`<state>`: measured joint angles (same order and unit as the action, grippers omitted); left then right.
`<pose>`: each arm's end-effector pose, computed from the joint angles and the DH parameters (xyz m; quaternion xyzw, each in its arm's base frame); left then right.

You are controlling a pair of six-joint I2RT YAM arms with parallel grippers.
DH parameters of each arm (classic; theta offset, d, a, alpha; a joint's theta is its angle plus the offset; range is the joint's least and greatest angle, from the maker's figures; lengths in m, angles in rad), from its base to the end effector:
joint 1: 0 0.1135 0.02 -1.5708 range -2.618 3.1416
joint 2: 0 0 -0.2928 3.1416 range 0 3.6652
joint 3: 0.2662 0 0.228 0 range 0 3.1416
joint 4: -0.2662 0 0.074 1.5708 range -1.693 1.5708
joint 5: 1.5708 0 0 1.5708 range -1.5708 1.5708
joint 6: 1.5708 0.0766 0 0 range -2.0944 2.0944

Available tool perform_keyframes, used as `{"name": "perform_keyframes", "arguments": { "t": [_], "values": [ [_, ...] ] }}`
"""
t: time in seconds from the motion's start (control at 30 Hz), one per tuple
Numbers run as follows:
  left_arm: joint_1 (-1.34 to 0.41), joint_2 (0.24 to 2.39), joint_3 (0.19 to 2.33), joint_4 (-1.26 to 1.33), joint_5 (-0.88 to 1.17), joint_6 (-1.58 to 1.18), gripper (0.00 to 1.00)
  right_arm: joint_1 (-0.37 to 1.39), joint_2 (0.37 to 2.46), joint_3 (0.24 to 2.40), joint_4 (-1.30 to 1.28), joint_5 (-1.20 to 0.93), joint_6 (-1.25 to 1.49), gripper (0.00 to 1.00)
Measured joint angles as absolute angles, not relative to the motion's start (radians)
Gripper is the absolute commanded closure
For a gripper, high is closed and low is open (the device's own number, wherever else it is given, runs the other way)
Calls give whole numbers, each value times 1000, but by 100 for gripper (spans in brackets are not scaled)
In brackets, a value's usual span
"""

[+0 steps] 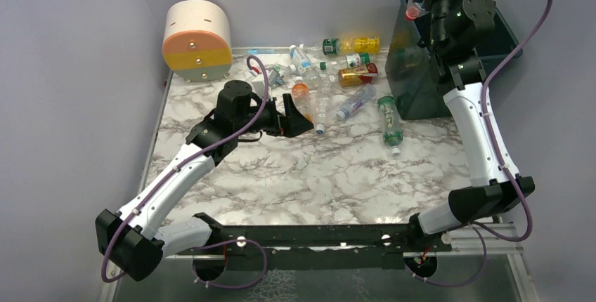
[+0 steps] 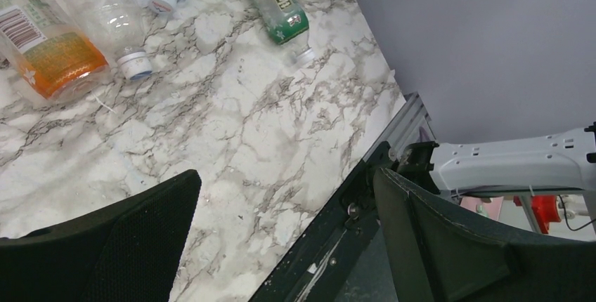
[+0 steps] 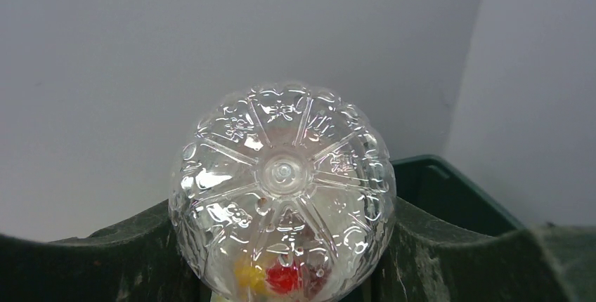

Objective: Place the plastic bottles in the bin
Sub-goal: Place the plastic bottle in the trash bin.

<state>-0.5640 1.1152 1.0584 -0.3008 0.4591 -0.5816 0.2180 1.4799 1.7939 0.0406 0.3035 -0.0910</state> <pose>0.1913 -0.1612 0.3739 0.1227 0.8011 -0.4580 0.3652 0.3194 0.0473 0.5812 0.0357 0.5771 -0.0347 0.8152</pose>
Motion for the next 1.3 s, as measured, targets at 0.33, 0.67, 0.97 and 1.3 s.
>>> {"name": "perform_keyframes", "arguments": {
  "t": [0.33,0.67,0.97,1.3],
  "values": [
    [-564,1113,1018,-300,459,-582,1,75,1593,1842,123,440,-160,38],
    [-564,1113,1007,-300,460,-582,1,-2,1600,1747,68,406,19,28],
    [-564,1111,990,-297,459,-579,1,-12,1740,1840,-101,340,96,1],
    [-564,1177,977,-293,403,-578,1,-22,1724,1886,-219,219,158,1]
  ]
}}
